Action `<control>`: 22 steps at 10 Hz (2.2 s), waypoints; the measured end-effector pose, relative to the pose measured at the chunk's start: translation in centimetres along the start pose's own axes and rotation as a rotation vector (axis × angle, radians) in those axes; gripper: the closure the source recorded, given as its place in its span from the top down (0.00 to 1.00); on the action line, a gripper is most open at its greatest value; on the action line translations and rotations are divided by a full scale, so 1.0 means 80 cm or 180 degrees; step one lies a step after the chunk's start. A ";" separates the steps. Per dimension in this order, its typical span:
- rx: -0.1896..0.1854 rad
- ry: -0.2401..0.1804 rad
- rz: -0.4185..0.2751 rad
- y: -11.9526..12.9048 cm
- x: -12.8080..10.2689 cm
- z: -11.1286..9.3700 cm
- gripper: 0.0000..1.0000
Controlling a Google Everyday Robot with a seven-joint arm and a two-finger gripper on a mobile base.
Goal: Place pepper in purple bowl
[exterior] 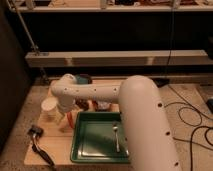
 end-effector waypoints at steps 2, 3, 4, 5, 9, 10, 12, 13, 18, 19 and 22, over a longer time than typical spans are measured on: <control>0.0001 -0.0003 0.0004 0.004 0.004 0.002 0.80; 0.0000 -0.0003 0.0012 0.007 0.007 0.004 0.80; -0.0001 -0.0010 0.0019 0.009 0.010 0.005 0.80; 0.0003 -0.0014 0.0022 0.011 0.014 0.008 0.80; 0.0011 -0.0126 0.0007 0.013 0.015 0.028 0.75; 0.0025 -0.0149 0.0009 0.015 0.014 0.032 0.65; 0.0050 -0.0159 -0.0004 0.014 0.016 0.031 0.45; 0.0063 -0.0163 -0.0013 0.013 0.016 0.032 0.36; 0.0301 -0.0171 -0.0142 0.010 0.018 -0.004 0.00; 0.0391 -0.0123 -0.0210 0.012 0.020 -0.030 0.00; 0.0508 -0.0002 -0.0280 0.014 0.024 -0.076 0.00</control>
